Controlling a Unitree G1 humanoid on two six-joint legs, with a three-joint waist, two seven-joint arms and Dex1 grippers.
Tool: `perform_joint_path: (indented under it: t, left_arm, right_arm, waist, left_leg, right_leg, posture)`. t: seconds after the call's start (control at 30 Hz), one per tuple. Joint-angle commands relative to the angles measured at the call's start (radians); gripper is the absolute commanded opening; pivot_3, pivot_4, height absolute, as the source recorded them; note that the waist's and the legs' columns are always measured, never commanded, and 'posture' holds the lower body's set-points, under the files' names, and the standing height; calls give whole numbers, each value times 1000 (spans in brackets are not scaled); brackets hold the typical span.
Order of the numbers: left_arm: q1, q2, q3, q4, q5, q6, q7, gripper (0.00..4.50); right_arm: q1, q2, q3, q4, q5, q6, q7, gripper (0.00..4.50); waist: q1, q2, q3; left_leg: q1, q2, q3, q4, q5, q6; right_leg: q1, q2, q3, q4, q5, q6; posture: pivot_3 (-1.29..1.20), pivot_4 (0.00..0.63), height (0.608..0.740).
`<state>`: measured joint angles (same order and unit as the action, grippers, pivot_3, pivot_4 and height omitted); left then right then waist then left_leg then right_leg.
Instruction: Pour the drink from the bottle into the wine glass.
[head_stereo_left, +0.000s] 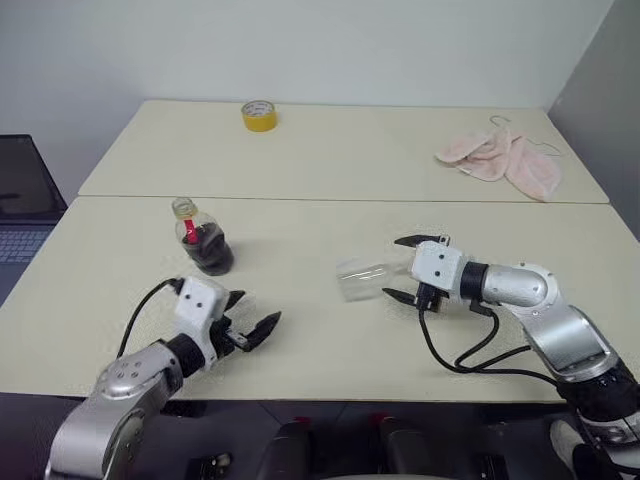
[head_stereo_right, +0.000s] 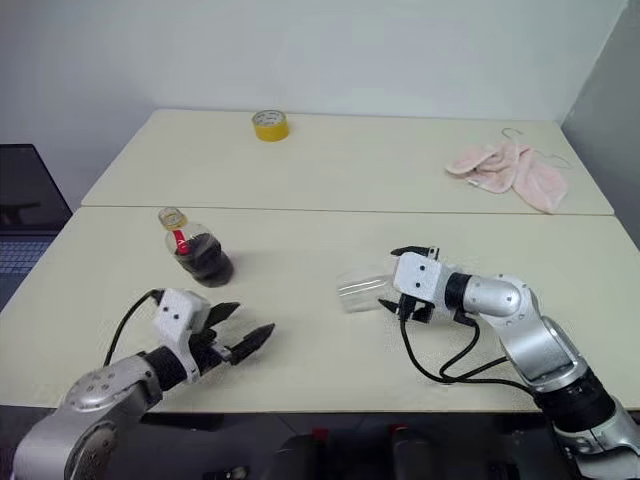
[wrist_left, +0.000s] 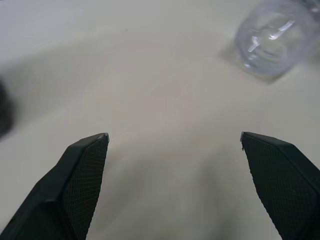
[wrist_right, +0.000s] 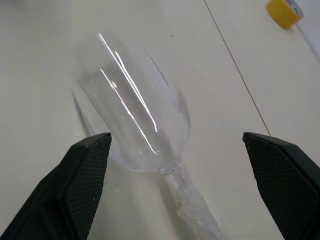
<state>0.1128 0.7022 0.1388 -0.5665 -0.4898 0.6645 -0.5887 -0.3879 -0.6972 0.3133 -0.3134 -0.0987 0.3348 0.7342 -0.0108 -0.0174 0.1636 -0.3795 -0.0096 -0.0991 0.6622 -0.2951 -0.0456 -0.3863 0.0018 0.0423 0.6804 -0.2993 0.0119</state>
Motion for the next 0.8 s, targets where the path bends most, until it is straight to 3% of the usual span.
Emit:
perform_joint_path:
  t: [0.03,0.37,0.8]
  left_arm:
    - [-60,63,-23,-29,-5,3,-77,4466]
    - [-136,94,-84,-34,-10,14,-153,4466]
    - [-163,71,-110,-18,4,7,-152,4466]
  right_arm:
    - [-25,-11,39,10,-119,-69,-31,4500]
    - [-39,5,52,65,-317,-150,-103,4500]
    - [-145,94,101,313,-503,-257,-217,4500]
  waist:
    - [0,0,0]
    - [-5,0,0]
    - [-17,0,0]
  left_leg:
    - [0,0,0,0,0,0]
    - [0,0,1,0,0,0]
    - [0,0,2,0,0,0]
  right_leg:
    - [0,0,0,0,0,0]
    - [0,0,1,0,0,0]
    - [0,0,1,0,0,0]
  posture:
    - [0,150,740]
    - [0,150,740]
    - [0,150,740]
